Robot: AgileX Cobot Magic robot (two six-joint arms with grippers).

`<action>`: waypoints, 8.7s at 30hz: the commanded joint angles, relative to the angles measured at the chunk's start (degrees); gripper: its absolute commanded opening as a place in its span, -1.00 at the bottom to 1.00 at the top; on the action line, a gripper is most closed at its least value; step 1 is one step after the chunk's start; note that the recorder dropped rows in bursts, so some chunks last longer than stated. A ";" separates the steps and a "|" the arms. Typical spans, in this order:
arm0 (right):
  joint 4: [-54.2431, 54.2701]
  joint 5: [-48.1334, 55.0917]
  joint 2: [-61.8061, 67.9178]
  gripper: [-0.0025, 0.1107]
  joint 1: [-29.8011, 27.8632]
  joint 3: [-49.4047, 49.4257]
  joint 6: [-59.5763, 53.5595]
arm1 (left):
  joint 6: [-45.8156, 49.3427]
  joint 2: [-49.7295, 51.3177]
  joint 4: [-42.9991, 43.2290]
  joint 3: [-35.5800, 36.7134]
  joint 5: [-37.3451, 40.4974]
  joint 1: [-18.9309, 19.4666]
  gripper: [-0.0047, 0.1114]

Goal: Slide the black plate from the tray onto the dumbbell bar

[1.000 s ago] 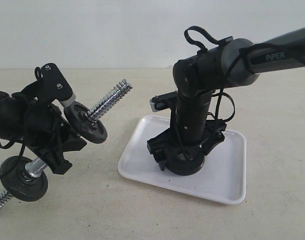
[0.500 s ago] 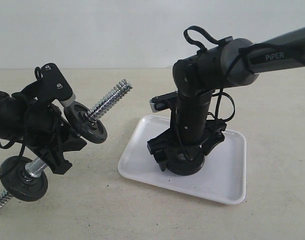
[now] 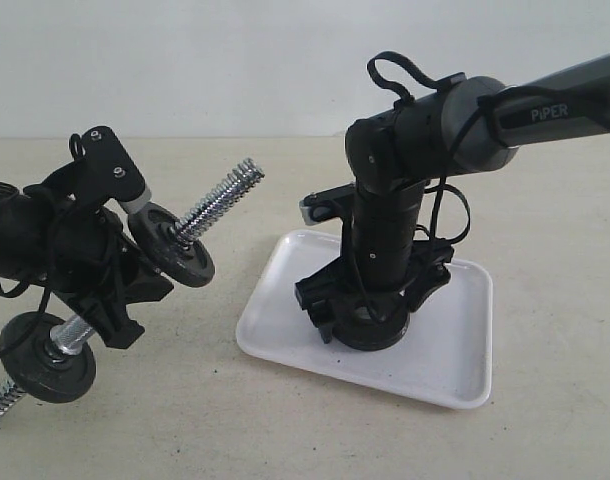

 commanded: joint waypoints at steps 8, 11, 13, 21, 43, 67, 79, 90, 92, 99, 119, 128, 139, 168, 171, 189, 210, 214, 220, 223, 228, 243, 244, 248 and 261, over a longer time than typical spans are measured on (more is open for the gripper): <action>-1.25 2.88 2.04 0.83 -0.14 1.11 1.11 | -0.63 -2.54 -3.75 -1.41 -3.63 -0.13 -0.84; -1.25 2.76 2.04 0.83 -0.14 1.11 1.11 | -0.63 -2.54 -3.75 -1.41 -3.63 -0.13 -0.84; -1.25 2.84 2.04 0.83 -0.14 1.11 1.11 | -0.63 -2.54 -3.75 -1.41 -3.63 -0.13 -0.84; -1.37 2.63 2.04 0.83 -0.14 1.11 1.11 | -0.63 -2.54 -3.75 -1.41 -3.63 -0.13 -0.84; -1.26 -4.11 2.04 0.83 -0.14 1.11 1.11 | -0.63 -2.54 -3.75 -1.41 -3.63 -0.13 -0.84; -1.13 -2.13 2.04 0.83 -0.14 1.11 1.11 | -0.86 -2.54 -3.75 -1.41 -3.74 -0.13 -0.84; -1.13 1.67 2.04 -0.96 -0.14 1.11 1.76 | -0.86 -2.54 -3.75 -1.41 -3.74 -0.13 -0.84; 0.49 4.37 0.49 -0.96 -0.14 0.62 -3.86 | -0.86 -2.54 -3.75 -1.41 -3.74 -0.13 -0.84; 0.02 5.86 -1.34 -0.96 -0.14 -0.20 -3.86 | -0.86 -2.54 -3.75 -1.41 -3.61 -0.13 -0.84; -3.06 2.37 -10.80 -0.96 -0.25 -0.83 -4.69 | -0.86 -2.54 -3.88 -1.41 -3.15 -0.13 -0.84; 29.03 7.05 -21.71 -0.96 -14.49 -0.83 -34.66 | -0.63 -2.54 -3.88 -1.41 -3.62 -0.13 -0.84; 50.85 16.19 -21.71 -0.96 -19.68 -0.83 -52.86 | 1.07 -2.54 -3.88 -1.41 -3.84 -0.13 -0.84; 63.35 19.79 -21.71 -0.96 -19.68 -0.83 -61.48 | 19.17 -2.54 -18.96 -1.41 1.22 -0.28 -0.84; 66.35 19.79 -21.71 -0.96 -16.75 -0.83 -61.67 | 40.38 -2.54 -37.84 -1.41 4.03 -0.28 -0.84; 66.21 19.79 -21.71 -0.96 -15.70 -0.83 -61.67 | 40.98 -2.54 -38.22 -1.41 4.45 -0.28 -0.84; 66.21 19.79 -21.71 -0.96 -15.48 -0.83 -62.70 | 40.98 -2.54 -38.22 0.69 7.86 -0.28 -0.84; 64.03 19.79 -20.89 -0.96 -15.48 -0.83 -61.33 | 43.86 -6.33 -41.42 0.82 10.36 -0.28 -0.84; 64.03 19.79 -20.89 -0.96 -15.48 -0.83 -60.46 | 43.86 -6.57 -41.65 0.82 9.65 -0.28 -0.84; 64.03 19.79 -20.89 -0.96 -15.48 -0.83 -59.14 | 43.86 -6.57 -41.65 0.82 8.69 -0.28 -0.84; 64.03 19.79 -20.89 -0.96 -14.88 -0.83 -59.08 | 43.86 -6.57 -43.53 0.82 6.26 -0.28 -0.84; 64.14 19.79 -20.89 -0.96 -11.11 -0.83 -60.55 | 43.86 -6.57 -47.12 0.82 6.89 -0.28 -0.84; 64.03 19.79 -20.89 -0.96 -10.61 -0.83 -60.72 | 43.86 -6.57 -47.12 0.82 6.42 -0.28 -0.84; 64.03 19.79 -20.89 -0.96 -10.61 -0.83 -60.72 | 43.86 -6.57 -47.12 0.82 6.42 -0.28 -0.84; 63.60 19.37 -20.89 -0.96 -10.61 -0.83 -60.72 | 43.86 -6.57 -47.12 0.82 6.06 -0.28 -0.84; 58.09 16.67 -20.89 -0.95 -10.61 -0.83 -58.52 | 43.86 -0.58 -47.62 0.82 5.81 -0.28 -0.84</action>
